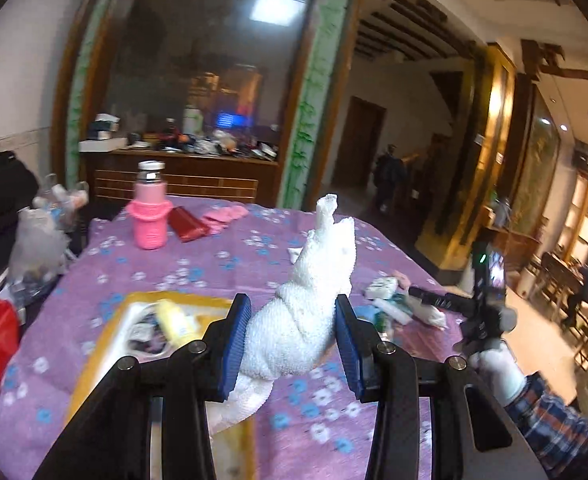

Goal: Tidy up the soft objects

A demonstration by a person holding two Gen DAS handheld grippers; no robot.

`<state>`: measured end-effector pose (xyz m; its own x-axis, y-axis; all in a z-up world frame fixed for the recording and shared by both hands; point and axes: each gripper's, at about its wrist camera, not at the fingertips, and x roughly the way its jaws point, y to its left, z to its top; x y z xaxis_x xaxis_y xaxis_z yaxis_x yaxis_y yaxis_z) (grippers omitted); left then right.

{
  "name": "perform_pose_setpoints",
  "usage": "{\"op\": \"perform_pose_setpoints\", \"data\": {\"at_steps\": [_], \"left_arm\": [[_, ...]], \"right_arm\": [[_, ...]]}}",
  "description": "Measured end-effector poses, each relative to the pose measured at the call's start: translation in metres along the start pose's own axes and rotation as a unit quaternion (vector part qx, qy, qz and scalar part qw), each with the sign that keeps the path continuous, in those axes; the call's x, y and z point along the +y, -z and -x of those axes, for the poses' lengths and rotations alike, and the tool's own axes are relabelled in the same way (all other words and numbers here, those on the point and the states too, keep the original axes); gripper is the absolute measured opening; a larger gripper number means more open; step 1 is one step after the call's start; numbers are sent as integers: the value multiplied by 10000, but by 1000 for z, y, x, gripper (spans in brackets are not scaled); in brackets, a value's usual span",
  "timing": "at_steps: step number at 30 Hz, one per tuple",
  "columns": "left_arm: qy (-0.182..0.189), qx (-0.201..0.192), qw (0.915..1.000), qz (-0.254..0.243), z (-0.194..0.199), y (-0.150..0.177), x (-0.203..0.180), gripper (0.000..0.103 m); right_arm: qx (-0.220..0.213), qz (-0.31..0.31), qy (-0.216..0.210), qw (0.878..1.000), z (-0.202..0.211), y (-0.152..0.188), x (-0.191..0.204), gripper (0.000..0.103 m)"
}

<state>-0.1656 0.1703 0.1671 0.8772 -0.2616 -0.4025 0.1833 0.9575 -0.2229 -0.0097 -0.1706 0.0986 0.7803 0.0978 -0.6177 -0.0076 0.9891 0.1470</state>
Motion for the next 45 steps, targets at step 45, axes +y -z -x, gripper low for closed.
{"op": "perform_pose_setpoints", "data": {"at_steps": [45], "left_arm": [[-643, 421, 9957, 514, -2, 47, 78, 44]], "right_arm": [[1565, 739, 985, 9800, -77, 3, -75, 62]]}}
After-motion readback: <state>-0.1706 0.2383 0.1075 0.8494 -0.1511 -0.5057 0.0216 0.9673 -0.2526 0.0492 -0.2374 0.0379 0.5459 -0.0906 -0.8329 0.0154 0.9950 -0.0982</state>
